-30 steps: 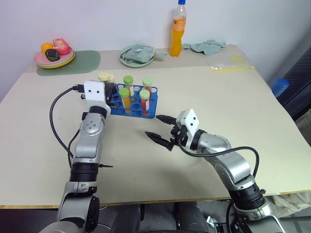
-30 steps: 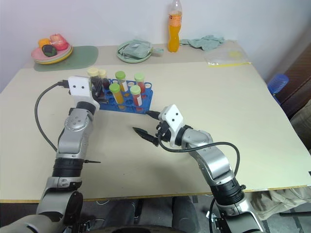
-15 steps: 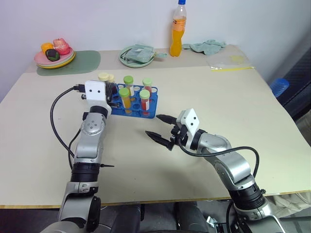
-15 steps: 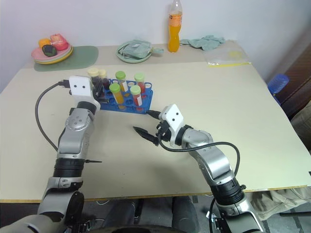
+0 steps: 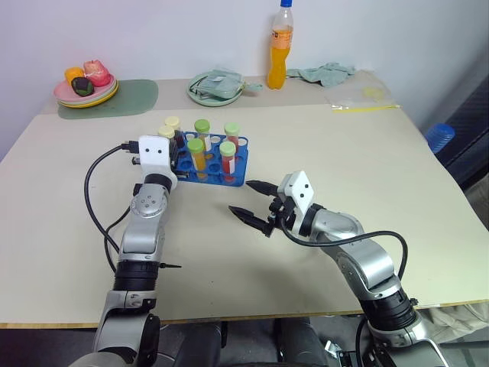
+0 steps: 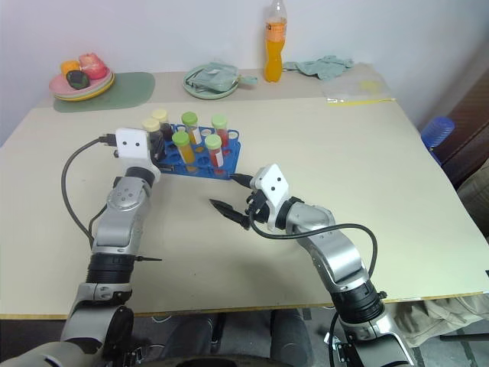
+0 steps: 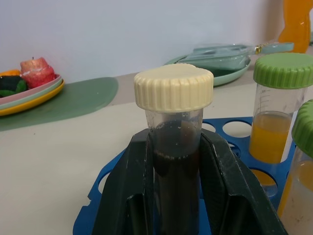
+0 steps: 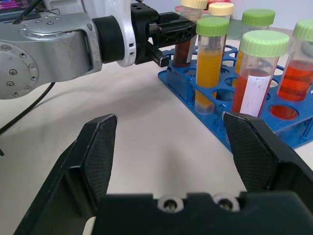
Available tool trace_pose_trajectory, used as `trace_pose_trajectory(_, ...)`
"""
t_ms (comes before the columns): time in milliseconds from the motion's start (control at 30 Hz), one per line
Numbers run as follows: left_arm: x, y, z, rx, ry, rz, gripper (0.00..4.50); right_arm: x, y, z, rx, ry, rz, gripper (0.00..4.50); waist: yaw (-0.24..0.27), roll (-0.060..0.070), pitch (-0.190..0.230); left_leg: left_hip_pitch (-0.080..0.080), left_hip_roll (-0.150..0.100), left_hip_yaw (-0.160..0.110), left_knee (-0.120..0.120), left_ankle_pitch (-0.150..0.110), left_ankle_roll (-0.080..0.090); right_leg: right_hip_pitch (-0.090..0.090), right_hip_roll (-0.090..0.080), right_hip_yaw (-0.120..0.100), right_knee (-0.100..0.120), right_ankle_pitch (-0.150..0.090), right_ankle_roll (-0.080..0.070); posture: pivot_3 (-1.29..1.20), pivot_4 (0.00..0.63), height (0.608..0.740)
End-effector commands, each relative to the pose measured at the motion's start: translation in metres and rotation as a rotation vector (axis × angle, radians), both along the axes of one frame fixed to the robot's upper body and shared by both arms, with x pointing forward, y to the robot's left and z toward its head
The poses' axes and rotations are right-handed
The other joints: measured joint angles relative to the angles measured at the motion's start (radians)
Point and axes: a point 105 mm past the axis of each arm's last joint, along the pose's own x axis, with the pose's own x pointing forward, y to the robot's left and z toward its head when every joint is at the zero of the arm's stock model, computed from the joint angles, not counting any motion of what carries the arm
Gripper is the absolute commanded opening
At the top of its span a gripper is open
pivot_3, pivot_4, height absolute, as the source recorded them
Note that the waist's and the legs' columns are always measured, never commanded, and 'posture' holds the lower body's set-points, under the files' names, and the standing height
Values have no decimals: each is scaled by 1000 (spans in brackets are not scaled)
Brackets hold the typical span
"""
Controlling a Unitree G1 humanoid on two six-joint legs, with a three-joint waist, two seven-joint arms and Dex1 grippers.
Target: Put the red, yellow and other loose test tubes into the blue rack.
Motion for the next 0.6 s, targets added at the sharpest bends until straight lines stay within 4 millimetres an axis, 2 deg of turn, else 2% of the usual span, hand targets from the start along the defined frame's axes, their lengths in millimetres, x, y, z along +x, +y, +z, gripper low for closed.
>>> trace_pose_trajectory(33,-2,-2,4,-6,-24,-7,2189,-4,-1,15,36,-52,4,3806,0,0,0,0,0,0,0,0,0,0,0,0,0,0,0,0,150,740)
trace_pose_trajectory(133,-5,1,6,5,-30,7,3675,-1,-5,20,34,-85,-20,3806,-1,0,0,0,0,0,0,0,0,0,0,0,0,0,0,0,150,740)
trace_pose_trajectory(333,-37,16,18,-11,-63,-72,3675,-4,-30,27,-22,-108,-13,3806,-2,0,0,0,0,-1,0,0,0,-1,0,0,0,0,0,0,150,740)
trace_pose_trajectory(400,-58,37,20,-24,-41,-110,3675,-5,-49,31,-54,-97,-31,3806,-4,0,0,0,1,-1,-1,0,1,0,0,1,0,0,0,0,150,740)
trace_pose_trajectory(433,-65,41,21,-23,-33,-121,3675,-5,-56,32,-64,-92,-37,3806,-3,0,0,0,1,-1,-1,-1,1,0,0,1,-1,0,0,0,150,740)
trace_pose_trajectory(533,-89,61,16,56,31,-186,3675,0,-96,39,-86,-57,-135,3806,1,1,0,0,1,-1,-1,-1,1,0,0,0,-1,0,0,0,150,740)
trace_pose_trajectory(600,-98,65,14,79,61,-211,3675,3,-116,42,-96,-45,-184,3806,4,1,0,0,1,-1,-1,-1,2,1,0,0,-2,0,0,0,150,740)
